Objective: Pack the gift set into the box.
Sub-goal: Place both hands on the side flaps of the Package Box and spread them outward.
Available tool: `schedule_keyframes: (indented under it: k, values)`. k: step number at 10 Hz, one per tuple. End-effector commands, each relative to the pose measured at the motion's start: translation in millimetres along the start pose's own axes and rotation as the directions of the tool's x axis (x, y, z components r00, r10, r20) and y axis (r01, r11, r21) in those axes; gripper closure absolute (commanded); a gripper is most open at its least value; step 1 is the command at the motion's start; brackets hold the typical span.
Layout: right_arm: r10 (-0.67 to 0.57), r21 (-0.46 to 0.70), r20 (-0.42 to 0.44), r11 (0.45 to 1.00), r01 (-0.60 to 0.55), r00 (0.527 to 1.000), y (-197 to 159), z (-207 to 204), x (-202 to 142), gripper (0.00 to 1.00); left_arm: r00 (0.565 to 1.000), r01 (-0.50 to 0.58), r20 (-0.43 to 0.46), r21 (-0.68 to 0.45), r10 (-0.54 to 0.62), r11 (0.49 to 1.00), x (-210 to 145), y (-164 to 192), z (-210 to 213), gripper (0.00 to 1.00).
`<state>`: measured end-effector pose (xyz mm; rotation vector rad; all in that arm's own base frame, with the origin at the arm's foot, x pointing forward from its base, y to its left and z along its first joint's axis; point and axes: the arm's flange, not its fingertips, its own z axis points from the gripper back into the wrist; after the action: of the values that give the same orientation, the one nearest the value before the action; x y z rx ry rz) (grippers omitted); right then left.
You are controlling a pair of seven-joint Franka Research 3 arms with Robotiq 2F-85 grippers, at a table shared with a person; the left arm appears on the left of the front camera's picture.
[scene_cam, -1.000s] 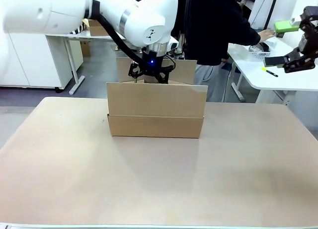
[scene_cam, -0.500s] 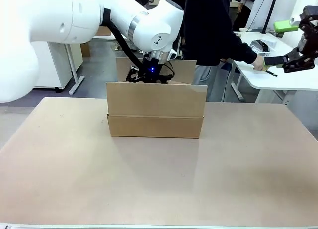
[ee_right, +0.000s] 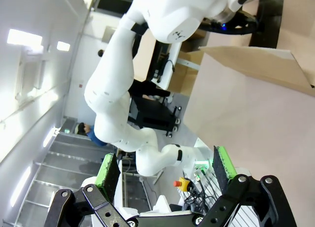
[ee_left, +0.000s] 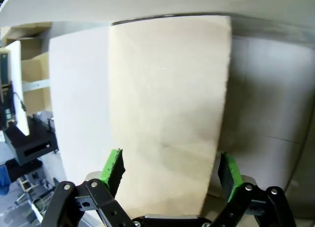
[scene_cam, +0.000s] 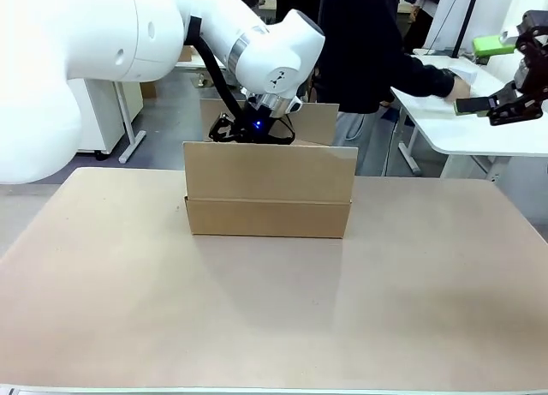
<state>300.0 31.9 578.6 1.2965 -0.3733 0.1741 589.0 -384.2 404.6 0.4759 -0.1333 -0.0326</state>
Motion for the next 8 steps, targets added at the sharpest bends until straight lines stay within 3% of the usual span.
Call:
schedule_keyframes:
  k: [1, 8]
  values:
    - [0.029, 0.026, 0.008, 0.999, -0.029, 1.0, 0.4, -2.3, 2.6, 0.0, 0.999, -0.046, 0.016, 0.106, 0.044, 0.993, 5.2, -4.2, 4.4, 0.0]
    - [0.029, 0.026, 0.008, 0.999, -0.029, 1.0, 0.4, -2.3, 2.6, 0.0, 0.999, -0.035, 0.002, 0.171, 0.035, 0.985, -11.4, 3.1, 14.0, 0.0]
